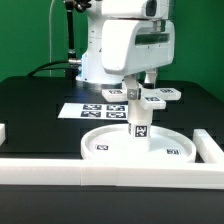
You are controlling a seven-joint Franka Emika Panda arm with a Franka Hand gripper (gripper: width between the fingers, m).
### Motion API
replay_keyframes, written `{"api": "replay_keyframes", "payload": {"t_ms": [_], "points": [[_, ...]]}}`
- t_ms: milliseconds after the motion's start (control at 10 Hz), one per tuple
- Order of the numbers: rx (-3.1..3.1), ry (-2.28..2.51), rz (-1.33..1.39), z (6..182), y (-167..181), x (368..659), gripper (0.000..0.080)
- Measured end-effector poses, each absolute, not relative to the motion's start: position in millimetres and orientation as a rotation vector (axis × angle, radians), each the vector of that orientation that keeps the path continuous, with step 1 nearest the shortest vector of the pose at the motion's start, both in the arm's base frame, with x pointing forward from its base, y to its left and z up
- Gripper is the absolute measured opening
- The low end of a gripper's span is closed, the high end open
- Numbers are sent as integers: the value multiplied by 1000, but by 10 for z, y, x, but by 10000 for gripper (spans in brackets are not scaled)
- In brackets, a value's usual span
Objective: Assemble round table
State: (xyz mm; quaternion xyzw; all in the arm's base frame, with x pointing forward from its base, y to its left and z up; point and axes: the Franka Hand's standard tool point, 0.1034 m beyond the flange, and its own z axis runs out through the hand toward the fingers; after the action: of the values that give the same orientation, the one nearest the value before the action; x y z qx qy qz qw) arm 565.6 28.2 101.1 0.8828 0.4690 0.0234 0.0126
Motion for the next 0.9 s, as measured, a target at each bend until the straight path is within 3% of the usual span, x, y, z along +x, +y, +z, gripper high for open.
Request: {"api": "replay_keyframes", "payload": {"t_ms": [400, 900], "points": [[2892, 1171, 82, 1004, 286, 5658, 446], [3126, 116, 267, 1008, 357, 5621, 446]]}}
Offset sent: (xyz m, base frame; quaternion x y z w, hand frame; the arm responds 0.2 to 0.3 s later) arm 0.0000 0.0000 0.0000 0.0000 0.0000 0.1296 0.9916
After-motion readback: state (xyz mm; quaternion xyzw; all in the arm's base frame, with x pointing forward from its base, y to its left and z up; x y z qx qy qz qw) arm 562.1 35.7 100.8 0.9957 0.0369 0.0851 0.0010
